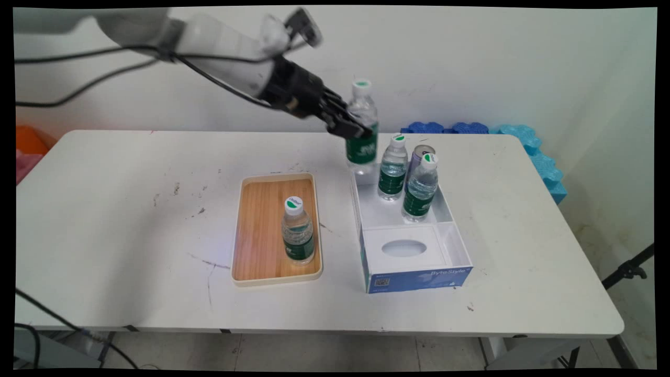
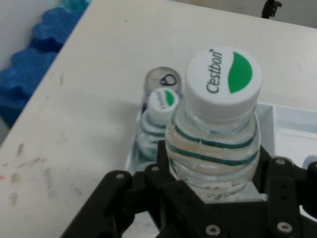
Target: Place the picked object on the tray
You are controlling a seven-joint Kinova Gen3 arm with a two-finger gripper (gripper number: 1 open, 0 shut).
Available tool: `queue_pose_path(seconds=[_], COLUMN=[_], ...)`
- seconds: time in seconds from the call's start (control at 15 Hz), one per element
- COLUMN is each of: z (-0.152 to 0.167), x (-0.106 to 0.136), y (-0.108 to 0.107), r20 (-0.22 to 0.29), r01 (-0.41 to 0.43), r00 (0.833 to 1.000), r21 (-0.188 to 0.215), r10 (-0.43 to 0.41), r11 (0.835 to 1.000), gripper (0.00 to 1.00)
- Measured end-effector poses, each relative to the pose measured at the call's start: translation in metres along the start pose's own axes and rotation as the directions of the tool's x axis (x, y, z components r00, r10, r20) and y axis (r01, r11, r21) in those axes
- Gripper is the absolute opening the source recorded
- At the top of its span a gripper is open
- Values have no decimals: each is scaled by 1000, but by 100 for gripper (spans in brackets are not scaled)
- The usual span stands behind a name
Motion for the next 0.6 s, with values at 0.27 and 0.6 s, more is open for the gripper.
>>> queue_pose_path(seconds=[0.27,0.6], z=[-45,-69], x=[-3,-40], y=[-28,-61], r20=[6,38], r01=[-27,-111], r00=[1000,993], r21=[3,13], r10=[27,110], r11=[1000,994], gripper=[0,0])
